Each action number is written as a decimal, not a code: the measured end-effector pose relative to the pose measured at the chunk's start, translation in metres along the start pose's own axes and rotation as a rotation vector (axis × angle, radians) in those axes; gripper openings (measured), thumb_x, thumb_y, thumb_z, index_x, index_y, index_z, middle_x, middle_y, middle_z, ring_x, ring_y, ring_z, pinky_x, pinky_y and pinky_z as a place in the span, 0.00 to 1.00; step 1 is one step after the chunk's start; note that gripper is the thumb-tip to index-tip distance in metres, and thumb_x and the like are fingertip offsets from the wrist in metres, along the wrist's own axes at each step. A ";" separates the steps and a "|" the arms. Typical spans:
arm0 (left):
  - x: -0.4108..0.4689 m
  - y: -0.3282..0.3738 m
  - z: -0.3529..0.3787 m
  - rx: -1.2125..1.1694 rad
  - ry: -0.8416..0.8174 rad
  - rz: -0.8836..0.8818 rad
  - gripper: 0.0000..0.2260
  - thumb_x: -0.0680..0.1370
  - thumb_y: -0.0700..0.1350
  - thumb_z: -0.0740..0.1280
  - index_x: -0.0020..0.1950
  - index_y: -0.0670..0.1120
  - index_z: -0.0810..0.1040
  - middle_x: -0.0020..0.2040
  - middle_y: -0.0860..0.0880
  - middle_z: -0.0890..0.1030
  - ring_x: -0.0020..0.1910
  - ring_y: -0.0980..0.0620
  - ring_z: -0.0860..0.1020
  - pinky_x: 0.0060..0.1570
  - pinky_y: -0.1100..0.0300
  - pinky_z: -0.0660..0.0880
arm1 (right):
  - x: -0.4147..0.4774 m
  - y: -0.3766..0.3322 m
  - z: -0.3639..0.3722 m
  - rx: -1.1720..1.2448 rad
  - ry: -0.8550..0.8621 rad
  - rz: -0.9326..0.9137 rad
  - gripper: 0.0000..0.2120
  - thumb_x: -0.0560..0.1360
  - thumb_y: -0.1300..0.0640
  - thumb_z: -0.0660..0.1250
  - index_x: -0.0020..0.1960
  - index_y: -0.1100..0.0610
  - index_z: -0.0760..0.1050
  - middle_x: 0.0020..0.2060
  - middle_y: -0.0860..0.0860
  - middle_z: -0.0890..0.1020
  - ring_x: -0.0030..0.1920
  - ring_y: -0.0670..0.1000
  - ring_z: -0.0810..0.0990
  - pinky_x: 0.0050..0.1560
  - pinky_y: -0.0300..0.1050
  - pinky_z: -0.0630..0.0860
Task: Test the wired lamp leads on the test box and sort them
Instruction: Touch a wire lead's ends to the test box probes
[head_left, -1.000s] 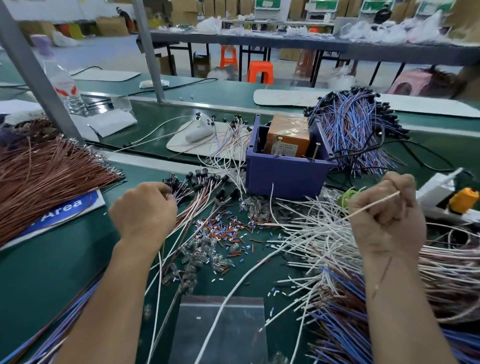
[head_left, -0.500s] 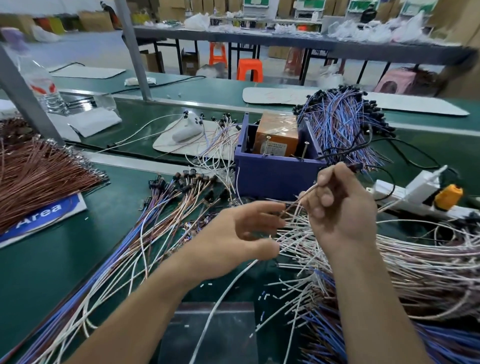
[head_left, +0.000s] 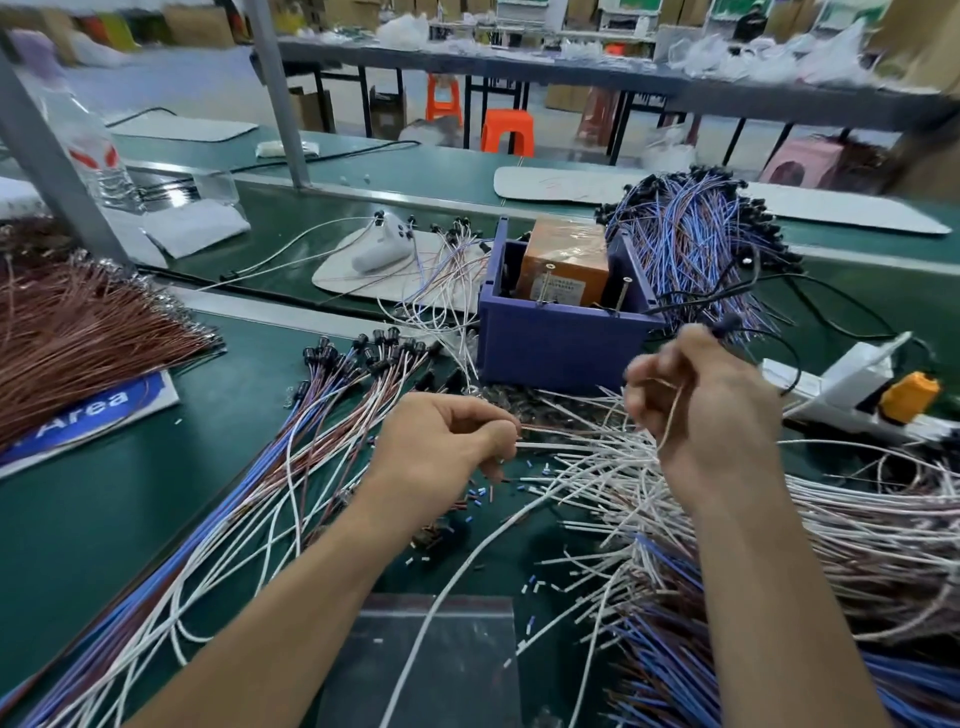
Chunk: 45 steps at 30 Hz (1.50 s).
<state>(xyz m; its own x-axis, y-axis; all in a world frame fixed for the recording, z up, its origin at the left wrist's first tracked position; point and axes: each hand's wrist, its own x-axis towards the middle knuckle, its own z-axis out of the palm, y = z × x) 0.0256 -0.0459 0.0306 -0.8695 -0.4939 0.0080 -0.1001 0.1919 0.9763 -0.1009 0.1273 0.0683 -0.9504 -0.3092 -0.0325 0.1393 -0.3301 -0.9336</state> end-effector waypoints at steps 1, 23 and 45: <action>0.000 -0.001 0.001 0.016 0.008 0.016 0.07 0.74 0.42 0.75 0.40 0.54 0.88 0.35 0.48 0.86 0.31 0.51 0.84 0.35 0.56 0.80 | -0.002 0.001 0.002 -0.185 -0.091 -0.022 0.14 0.81 0.55 0.66 0.38 0.58 0.77 0.35 0.56 0.85 0.26 0.50 0.75 0.25 0.41 0.69; 0.004 -0.006 -0.020 0.274 0.582 0.050 0.25 0.63 0.42 0.69 0.57 0.61 0.83 0.32 0.55 0.78 0.30 0.55 0.75 0.37 0.54 0.75 | 0.000 0.016 0.004 -0.439 -0.247 0.047 0.13 0.79 0.64 0.69 0.37 0.59 0.85 0.25 0.53 0.76 0.24 0.45 0.65 0.24 0.34 0.60; 0.000 -0.004 -0.005 0.249 -0.008 0.330 0.24 0.81 0.56 0.66 0.26 0.47 0.75 0.21 0.56 0.68 0.23 0.58 0.66 0.27 0.66 0.62 | -0.017 0.035 0.042 -0.350 -0.374 0.017 0.12 0.78 0.60 0.70 0.38 0.49 0.83 0.26 0.54 0.78 0.24 0.47 0.69 0.24 0.36 0.65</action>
<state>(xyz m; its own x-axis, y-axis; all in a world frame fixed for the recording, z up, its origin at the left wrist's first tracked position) 0.0280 -0.0510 0.0273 -0.8783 -0.3647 0.3092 0.0718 0.5386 0.8395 -0.0680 0.0832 0.0512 -0.7754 -0.6312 0.0211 -0.0082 -0.0233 -0.9997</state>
